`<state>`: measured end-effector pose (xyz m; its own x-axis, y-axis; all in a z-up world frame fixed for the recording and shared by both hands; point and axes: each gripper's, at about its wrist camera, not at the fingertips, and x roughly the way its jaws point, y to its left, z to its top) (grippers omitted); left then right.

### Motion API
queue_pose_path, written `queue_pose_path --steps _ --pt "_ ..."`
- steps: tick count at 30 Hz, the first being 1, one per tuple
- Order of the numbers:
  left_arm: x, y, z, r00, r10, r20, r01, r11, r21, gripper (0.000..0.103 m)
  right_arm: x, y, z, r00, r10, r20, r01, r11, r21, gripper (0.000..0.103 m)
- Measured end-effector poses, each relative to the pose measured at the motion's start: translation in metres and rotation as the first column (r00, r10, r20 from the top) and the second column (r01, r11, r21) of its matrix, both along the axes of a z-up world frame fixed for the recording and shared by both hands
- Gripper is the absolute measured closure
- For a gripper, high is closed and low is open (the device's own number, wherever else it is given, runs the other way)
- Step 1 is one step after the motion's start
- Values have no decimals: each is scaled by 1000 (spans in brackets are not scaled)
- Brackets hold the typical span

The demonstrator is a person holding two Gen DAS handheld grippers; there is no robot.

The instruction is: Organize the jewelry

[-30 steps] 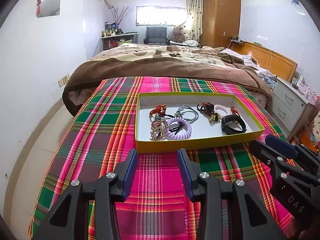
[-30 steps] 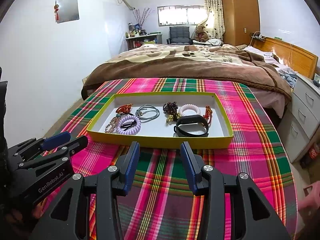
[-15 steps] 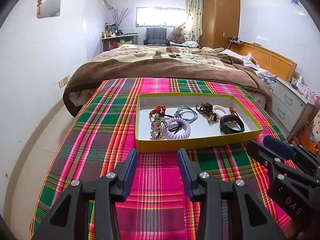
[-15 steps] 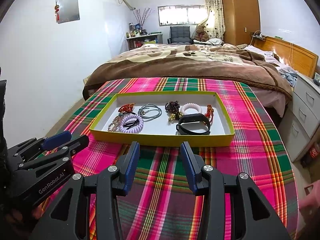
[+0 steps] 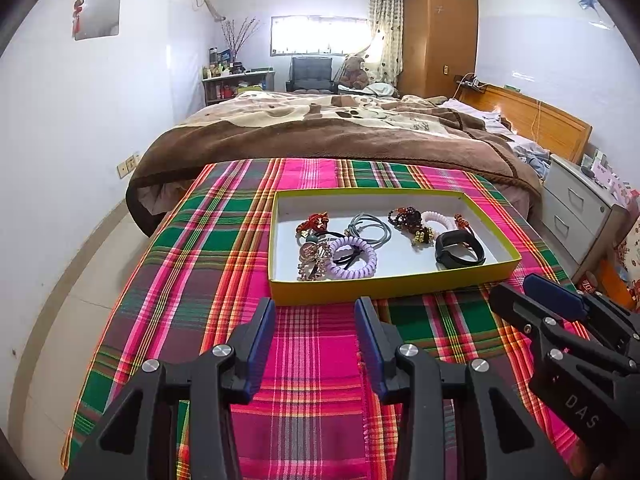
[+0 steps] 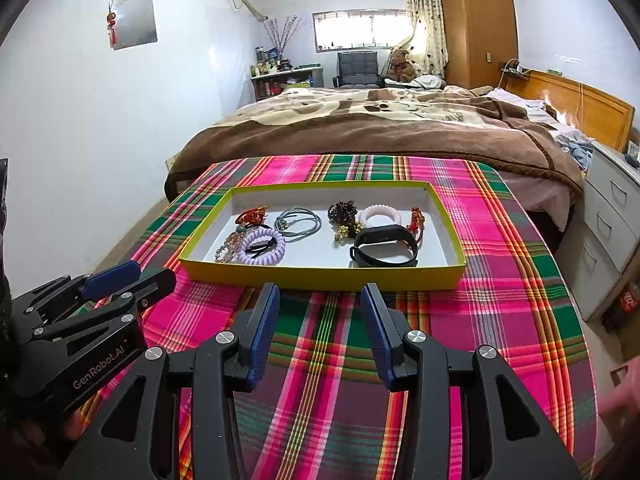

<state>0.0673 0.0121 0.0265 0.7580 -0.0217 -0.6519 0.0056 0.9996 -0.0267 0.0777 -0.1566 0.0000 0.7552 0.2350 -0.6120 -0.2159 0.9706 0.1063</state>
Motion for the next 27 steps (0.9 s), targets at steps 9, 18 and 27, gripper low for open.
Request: queue_pose_path --steps 9,18,27 --pt "-1 1 0 1000 2 -2 -2 1000 -1 62 -1 -1 0 1000 -2 0 2 1000 3 60" --pt "-3 0 1 1000 1 -2 -1 1000 0 62 -1 -1 0 1000 0 0 0 1000 3 60" --pt "-2 0 1 1000 -2 -8 2 1000 0 62 -2 -2 0 1000 -2 -2 2 1000 6 60"
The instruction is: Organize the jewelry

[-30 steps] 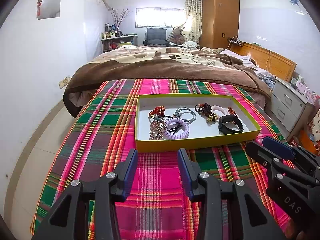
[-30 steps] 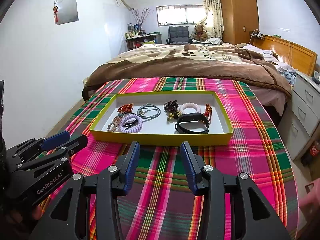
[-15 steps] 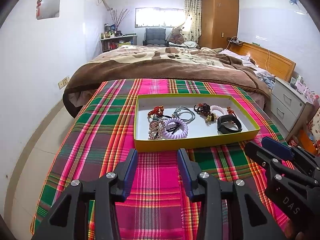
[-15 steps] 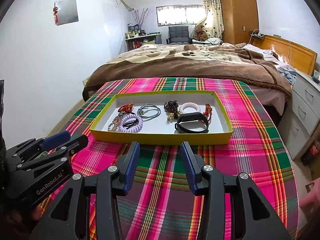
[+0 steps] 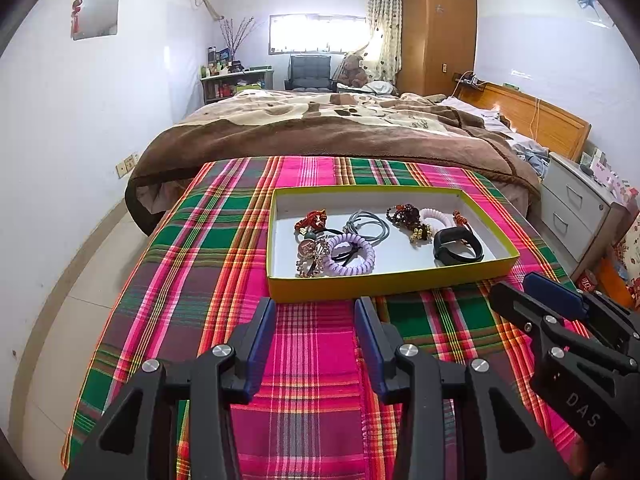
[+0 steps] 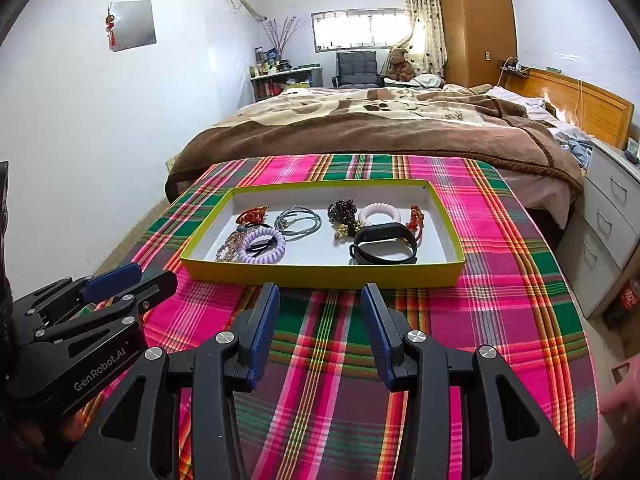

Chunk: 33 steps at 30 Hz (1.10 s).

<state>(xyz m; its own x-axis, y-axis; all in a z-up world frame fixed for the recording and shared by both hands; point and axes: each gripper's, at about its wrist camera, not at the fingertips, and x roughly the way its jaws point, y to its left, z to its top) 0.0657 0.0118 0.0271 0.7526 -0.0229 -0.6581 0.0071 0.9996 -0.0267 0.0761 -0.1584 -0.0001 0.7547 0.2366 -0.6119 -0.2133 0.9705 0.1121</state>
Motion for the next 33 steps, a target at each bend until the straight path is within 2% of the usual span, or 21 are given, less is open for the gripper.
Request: queue_pose_path --steps 33 --pt "-1 0 -3 1000 0 2 0 1000 -9 62 -1 -2 -1 1000 -7 -4 7 1000 3 60"
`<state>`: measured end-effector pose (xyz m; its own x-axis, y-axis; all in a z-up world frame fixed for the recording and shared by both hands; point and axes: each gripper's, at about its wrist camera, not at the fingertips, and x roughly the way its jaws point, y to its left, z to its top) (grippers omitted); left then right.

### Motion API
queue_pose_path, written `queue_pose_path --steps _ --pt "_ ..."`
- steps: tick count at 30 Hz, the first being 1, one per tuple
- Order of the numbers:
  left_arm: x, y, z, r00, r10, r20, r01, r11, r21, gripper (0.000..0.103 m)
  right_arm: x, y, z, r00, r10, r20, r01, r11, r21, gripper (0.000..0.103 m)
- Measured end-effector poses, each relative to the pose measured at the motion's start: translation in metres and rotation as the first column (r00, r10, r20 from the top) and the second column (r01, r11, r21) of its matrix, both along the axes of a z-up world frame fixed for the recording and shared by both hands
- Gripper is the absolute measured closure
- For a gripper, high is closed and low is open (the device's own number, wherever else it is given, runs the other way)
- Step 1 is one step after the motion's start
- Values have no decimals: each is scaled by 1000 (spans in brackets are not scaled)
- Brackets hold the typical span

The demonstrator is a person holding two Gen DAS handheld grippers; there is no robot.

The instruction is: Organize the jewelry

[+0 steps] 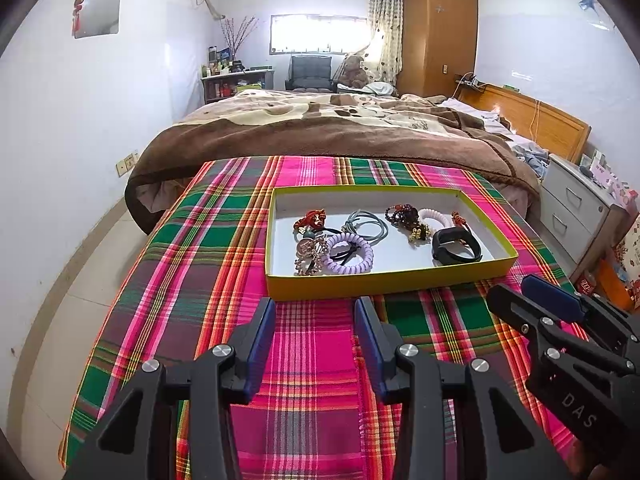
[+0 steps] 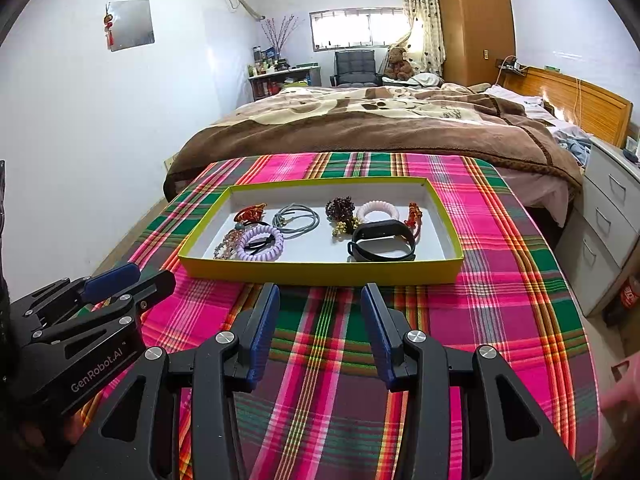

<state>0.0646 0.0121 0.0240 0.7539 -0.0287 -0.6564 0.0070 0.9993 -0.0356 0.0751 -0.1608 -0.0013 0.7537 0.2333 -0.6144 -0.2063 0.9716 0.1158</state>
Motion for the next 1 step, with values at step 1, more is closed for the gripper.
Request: queue_pose_path --steps 1 --pt "0 0 0 1000 -2 -1 2 1000 -3 62 0 0 0 1000 0 0 0 1000 0 60"
